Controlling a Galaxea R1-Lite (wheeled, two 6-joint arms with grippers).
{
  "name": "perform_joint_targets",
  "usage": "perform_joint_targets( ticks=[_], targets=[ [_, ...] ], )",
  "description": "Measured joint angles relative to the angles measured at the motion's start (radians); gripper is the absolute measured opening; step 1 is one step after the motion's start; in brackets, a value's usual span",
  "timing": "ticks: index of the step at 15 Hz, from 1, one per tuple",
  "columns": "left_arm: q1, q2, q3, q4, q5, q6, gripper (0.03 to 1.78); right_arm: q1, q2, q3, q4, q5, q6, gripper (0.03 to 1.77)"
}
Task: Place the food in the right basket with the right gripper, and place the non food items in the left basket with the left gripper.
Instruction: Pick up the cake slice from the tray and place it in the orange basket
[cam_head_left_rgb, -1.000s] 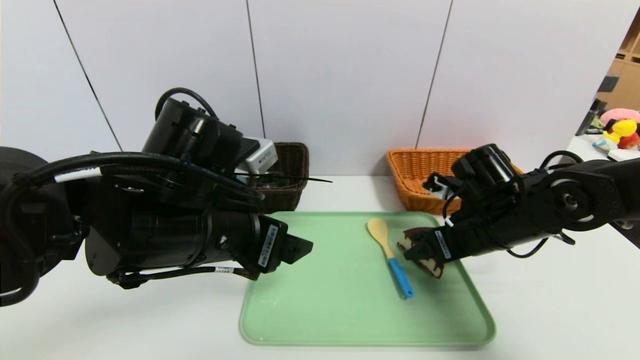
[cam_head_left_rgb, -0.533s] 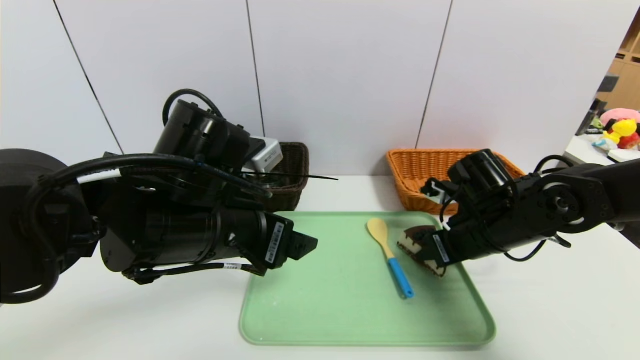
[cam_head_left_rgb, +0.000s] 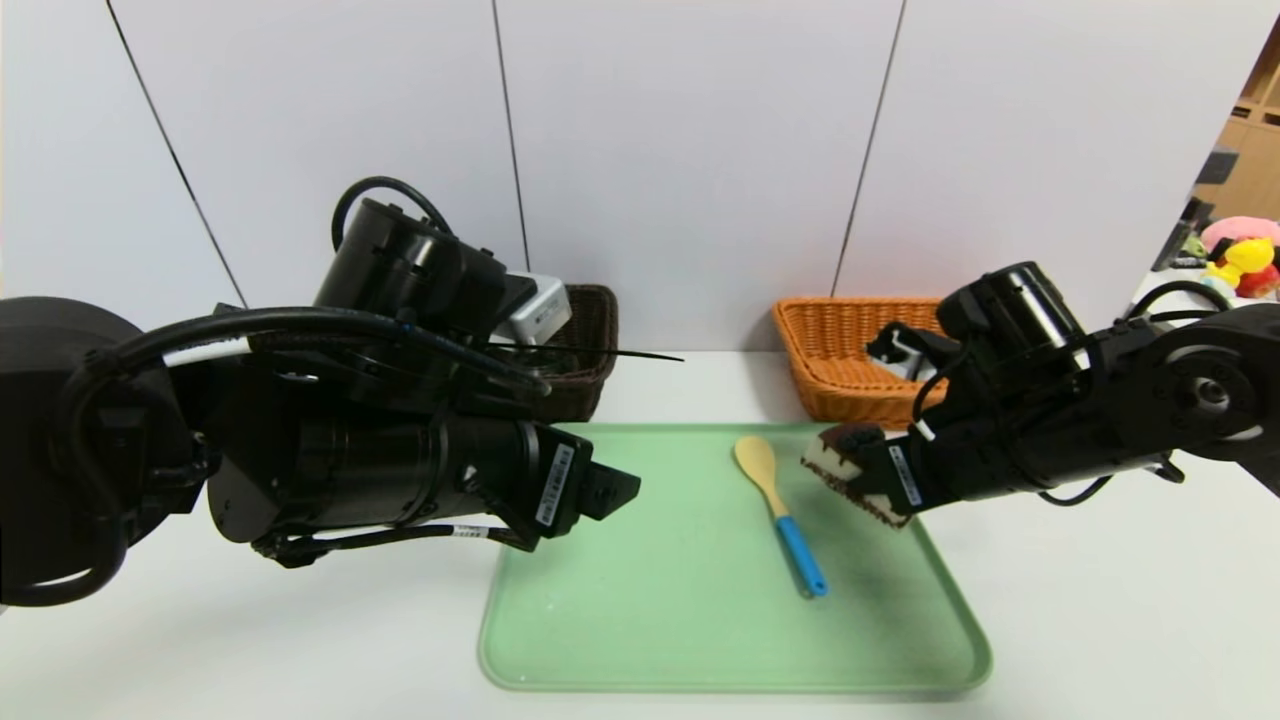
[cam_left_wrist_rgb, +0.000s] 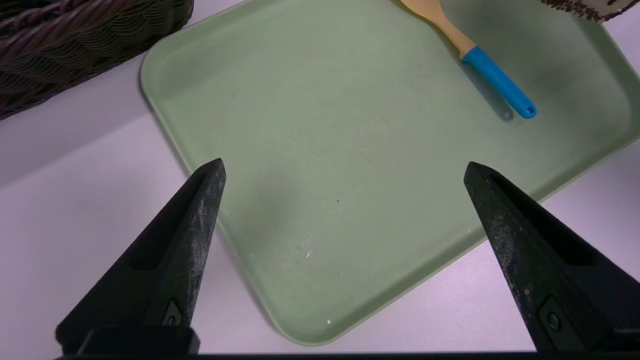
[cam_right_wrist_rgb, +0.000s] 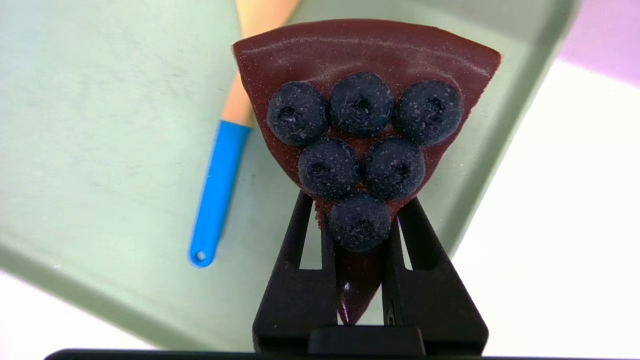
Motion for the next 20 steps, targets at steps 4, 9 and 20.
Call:
perform_joint_targets(
  ticks=[4, 9, 20],
  targets=[
    [-0.013, -0.005, -0.003, -0.03, 0.002, 0.004, 1.69, -0.005, -0.089, -0.042, 0.0, 0.007, 0.004, 0.28],
    [-0.019, -0.006, -0.003, -0.032, 0.002, 0.007, 1.69, -0.079, -0.107, -0.116, -0.098, -0.003, 0.003, 0.28],
    [-0.036, 0.014, -0.013, -0.034, 0.002, 0.007, 1.69, -0.256, 0.136, -0.181, -0.357, -0.003, 0.005, 0.28]
  ],
)
